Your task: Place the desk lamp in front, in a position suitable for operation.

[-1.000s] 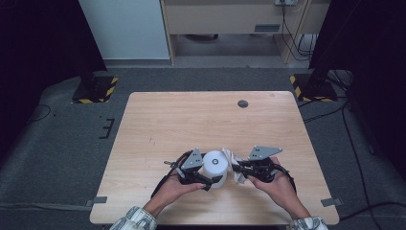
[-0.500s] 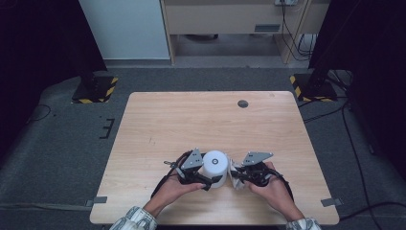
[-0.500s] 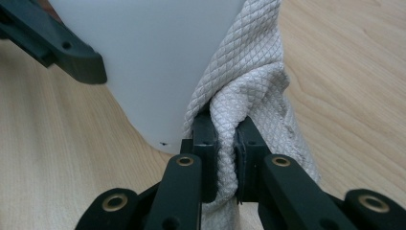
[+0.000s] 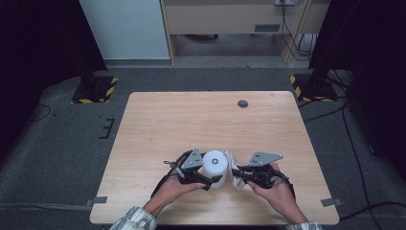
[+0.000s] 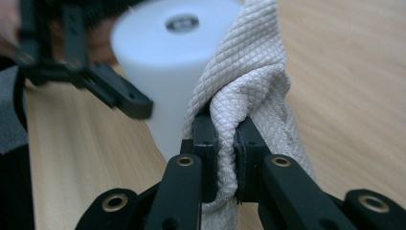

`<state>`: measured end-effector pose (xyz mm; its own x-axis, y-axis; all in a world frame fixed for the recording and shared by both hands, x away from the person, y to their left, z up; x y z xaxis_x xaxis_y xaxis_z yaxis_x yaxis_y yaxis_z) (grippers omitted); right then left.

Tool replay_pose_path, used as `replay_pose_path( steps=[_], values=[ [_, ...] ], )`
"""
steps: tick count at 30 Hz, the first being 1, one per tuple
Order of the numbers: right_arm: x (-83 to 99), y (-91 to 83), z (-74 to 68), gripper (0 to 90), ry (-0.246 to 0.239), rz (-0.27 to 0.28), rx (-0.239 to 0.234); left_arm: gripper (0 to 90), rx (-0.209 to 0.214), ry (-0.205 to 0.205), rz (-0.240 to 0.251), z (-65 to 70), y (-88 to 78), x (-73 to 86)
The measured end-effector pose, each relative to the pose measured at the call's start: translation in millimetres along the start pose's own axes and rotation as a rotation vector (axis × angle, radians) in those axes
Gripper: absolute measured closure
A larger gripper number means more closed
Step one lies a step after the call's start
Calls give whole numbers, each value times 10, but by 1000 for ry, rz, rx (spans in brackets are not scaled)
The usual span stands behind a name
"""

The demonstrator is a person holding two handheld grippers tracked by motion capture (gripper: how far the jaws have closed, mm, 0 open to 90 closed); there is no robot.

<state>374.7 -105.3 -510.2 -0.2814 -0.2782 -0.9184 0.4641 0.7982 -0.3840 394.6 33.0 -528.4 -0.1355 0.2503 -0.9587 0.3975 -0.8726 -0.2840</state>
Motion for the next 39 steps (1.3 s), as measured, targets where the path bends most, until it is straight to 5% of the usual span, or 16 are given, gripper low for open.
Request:
replay_pose_path(
  steps=[6, 20, 24, 30, 39],
  values=[
    [-22, -13, -52, 823, -5, 13, 5, 77, -1, 0, 0, -6, -1, 1],
    [401, 271, 10, 822, 21, -143, 34, 77, -3, 4, -5, -44, -18, 5],
    [316, 213, -29, 822, 20, -106, 35, 77, -6, 2, -5, -53, -13, 4],
    [-30, 27, -135, 822, -3, 33, 43, 77, -9, 3, -9, -55, -15, 7],
    [153, 148, -182, 820, -10, -37, 43, 77, -16, 2, -10, -72, -28, 12]
  ],
)
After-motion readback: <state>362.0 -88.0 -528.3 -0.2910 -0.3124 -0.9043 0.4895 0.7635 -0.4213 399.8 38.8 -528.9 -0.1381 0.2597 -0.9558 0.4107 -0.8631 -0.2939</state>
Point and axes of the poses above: each handheld gripper's, and its own axes: y roughly forward along the jaws, x roughly out of its underside, z roughly to its right, the point moved 8 cm from there along y, roughly forward along the jaws, and after that the axes turned 9 degrees about z, right-handed, at the moved point
